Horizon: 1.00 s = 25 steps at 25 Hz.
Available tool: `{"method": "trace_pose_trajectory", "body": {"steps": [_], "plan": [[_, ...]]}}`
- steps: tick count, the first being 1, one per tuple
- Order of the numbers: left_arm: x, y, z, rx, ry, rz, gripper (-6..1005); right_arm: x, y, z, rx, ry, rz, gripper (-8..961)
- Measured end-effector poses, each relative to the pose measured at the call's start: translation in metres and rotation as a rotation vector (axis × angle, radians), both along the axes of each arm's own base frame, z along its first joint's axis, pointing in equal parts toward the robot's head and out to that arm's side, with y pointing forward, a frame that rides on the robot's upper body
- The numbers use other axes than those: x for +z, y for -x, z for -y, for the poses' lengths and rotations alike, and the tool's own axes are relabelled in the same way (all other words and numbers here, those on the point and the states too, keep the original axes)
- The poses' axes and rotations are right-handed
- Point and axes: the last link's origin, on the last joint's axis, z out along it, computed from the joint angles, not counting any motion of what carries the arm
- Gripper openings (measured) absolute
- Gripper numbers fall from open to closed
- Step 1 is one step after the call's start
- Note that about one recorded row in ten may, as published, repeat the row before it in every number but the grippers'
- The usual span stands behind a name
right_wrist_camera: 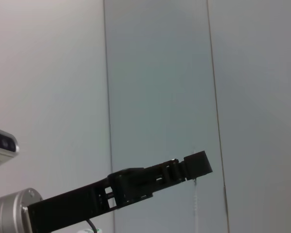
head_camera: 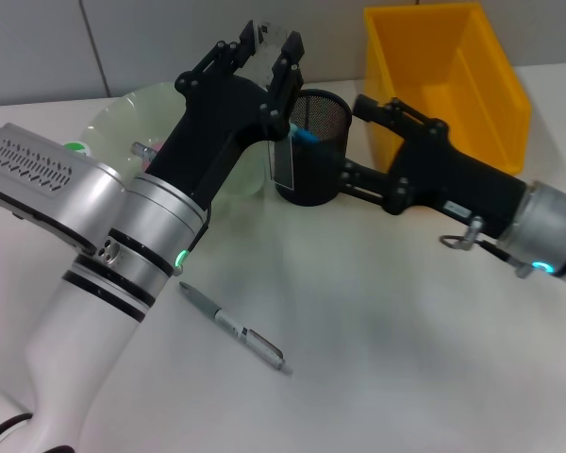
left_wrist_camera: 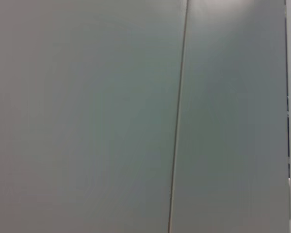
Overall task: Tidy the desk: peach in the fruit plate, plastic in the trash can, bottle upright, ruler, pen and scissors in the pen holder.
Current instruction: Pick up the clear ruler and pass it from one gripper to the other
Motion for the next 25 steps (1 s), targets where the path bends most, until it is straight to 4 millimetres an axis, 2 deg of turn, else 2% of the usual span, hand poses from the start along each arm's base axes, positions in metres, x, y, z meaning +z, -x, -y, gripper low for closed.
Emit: {"method": "trace_pose_trajectory", "body": {"steps": [9,16,25], "plan": [[0.000,-0.001,0.000,0.001,-0.014,-0.009,443,-0.035,0.025,-0.010,-0.005,-0.040,0.022,724],[0.000,-0.001,0.000,0.002,-0.014,-0.010,449,-0.046,0.038,-0.013,-0.011,-0.136,0.024,721],[0.000,-0.001,-0.001,-0.005,-0.028,-0.028,456,-0.050,0.045,-0.018,-0.033,-0.145,0.014,718]]}}
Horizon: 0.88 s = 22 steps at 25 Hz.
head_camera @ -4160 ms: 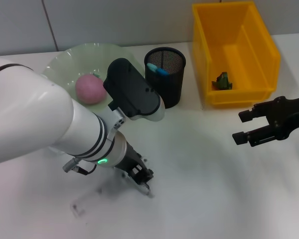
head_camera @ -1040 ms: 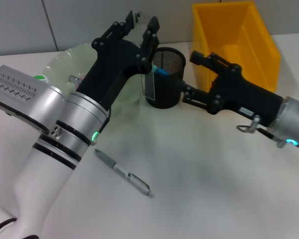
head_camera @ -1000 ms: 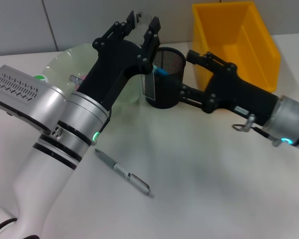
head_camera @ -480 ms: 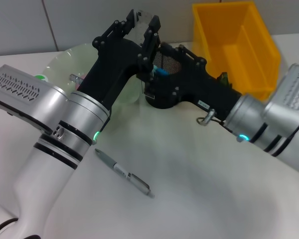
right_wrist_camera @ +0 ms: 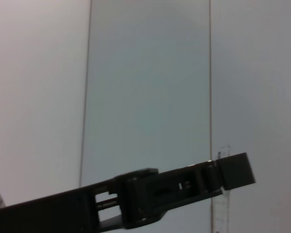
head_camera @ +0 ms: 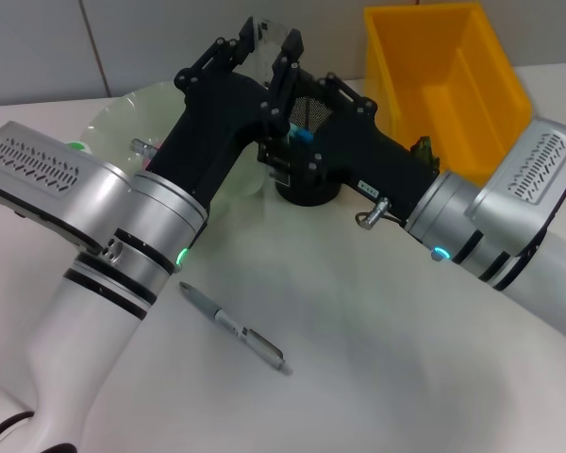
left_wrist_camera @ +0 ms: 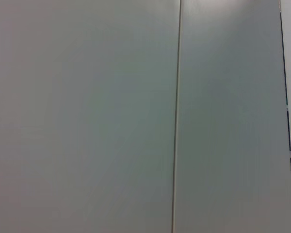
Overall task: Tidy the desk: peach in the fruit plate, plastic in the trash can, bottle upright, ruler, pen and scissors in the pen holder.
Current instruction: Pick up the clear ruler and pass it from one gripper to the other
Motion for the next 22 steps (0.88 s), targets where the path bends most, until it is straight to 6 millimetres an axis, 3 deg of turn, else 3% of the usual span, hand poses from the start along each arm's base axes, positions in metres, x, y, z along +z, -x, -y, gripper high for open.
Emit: {"method": "trace_pose_trajectory", "body": {"steps": [22], "plan": [[0.0008,0.0001,0.0002,-0.008,-0.009,-0.007,475,-0.0063,-0.0033,0.0035,-0.046,0.026,-0.012,711]]}}
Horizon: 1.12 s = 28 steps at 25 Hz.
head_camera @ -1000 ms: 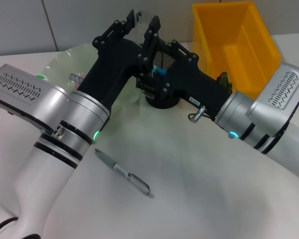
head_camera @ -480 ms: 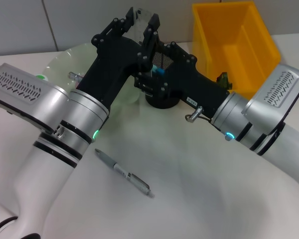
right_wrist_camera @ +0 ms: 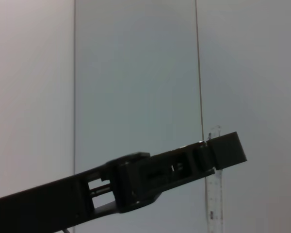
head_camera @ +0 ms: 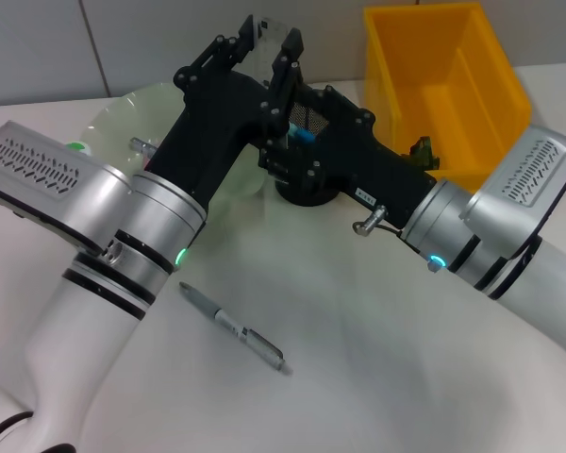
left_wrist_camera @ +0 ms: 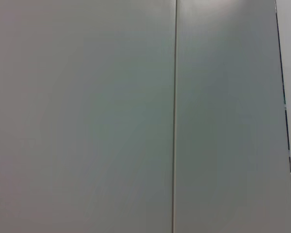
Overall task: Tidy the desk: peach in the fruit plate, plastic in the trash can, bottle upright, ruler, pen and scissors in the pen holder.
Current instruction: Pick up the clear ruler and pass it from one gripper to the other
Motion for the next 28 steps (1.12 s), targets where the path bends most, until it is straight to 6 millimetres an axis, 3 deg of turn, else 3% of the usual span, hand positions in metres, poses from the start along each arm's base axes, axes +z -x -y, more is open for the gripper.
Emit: {"method": "trace_pose_trajectory", "body": {"steps": [6,19,25,28], "plan": [[-0.0005,0.0002,0.0005,-0.002,0.001,-0.003,480,0.0009,-0.0004,0.0011,-0.001,-0.002,-0.010,709],[-0.0016,0.0016,0.0010,-0.003,0.004,-0.012,491,0.0000,0.0032,0.0010,0.005,0.002,-0.020,261],[-0.0020,0.0013,0.0012,-0.004,0.005,-0.012,496,0.0005,0.0040,0.0006,0.002,-0.002,-0.028,123],[-0.0022,0.0014,0.0016,-0.004,0.006,-0.012,499,0.0004,0.0041,0.0007,0.003,-0.001,-0.028,120]]}}
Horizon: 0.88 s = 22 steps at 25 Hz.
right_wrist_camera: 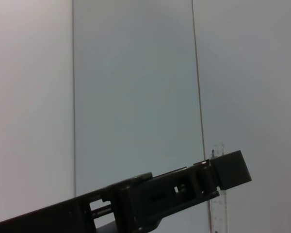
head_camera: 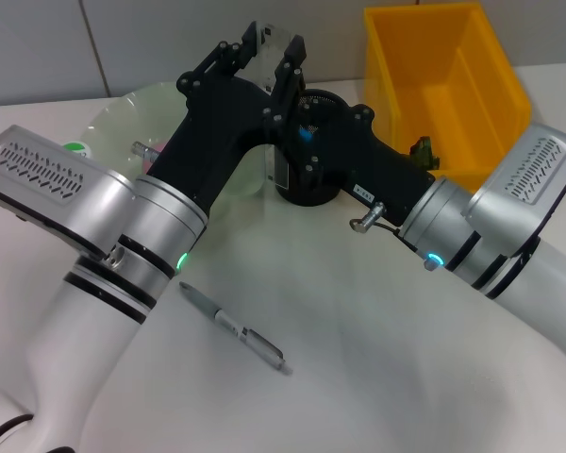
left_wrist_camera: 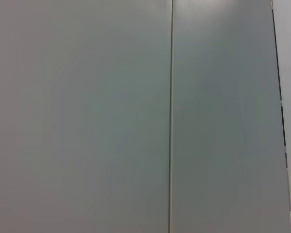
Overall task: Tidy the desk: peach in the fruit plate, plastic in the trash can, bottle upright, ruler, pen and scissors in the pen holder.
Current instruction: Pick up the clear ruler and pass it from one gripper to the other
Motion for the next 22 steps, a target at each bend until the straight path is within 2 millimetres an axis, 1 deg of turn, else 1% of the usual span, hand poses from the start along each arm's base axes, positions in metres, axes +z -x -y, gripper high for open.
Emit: {"method": "trace_pose_trajectory", "body": {"steps": [13,21,22], "plan": [[-0.0002,-0.0005,0.0002,-0.002,0.001,0.000,510,0.0007,0.0009,-0.0011,-0.001,-0.009,-0.003,105],[-0.0002,-0.0008,-0.0001,-0.003,0.001,0.000,517,0.0007,0.0009,-0.0015,0.000,-0.009,0.000,-1],[-0.0002,-0.0010,-0.0003,-0.003,0.001,-0.001,518,0.0008,0.0008,-0.0015,0.000,-0.010,0.000,-1]]}}
